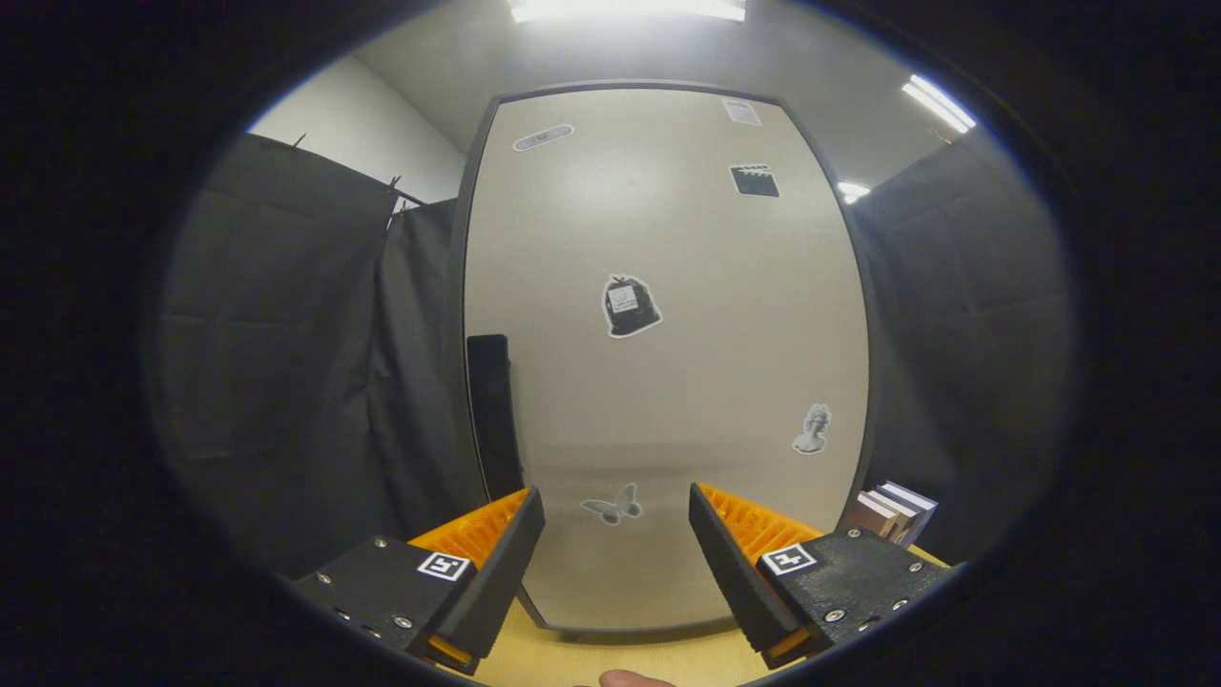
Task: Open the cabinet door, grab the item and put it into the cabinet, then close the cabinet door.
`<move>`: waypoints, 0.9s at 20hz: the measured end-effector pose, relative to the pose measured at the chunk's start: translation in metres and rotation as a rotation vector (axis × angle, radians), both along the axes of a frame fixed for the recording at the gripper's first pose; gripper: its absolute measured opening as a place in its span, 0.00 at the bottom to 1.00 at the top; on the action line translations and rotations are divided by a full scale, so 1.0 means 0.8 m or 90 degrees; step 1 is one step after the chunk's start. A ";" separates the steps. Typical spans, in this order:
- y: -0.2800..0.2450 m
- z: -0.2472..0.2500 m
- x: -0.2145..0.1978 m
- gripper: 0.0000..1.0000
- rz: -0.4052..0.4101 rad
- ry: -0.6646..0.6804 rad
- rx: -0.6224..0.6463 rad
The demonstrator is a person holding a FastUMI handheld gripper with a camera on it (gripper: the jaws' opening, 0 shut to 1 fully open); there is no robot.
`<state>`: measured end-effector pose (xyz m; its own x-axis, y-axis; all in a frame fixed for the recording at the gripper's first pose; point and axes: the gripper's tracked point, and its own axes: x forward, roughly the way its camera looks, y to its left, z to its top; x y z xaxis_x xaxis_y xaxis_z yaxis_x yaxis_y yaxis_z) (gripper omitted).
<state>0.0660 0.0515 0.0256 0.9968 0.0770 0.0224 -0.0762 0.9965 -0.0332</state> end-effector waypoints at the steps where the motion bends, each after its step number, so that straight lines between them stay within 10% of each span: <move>1: 0.012 0.004 0.009 0.95 0.007 -0.005 -0.006; 11: 0.069 -0.046 0.088 0.88 0.022 0.067 -0.026; 18: 0.088 -0.046 0.081 0.40 0.040 0.058 -0.064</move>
<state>0.1308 0.1216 -0.0111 0.9874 0.1365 -0.0795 -0.1456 0.9817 -0.1225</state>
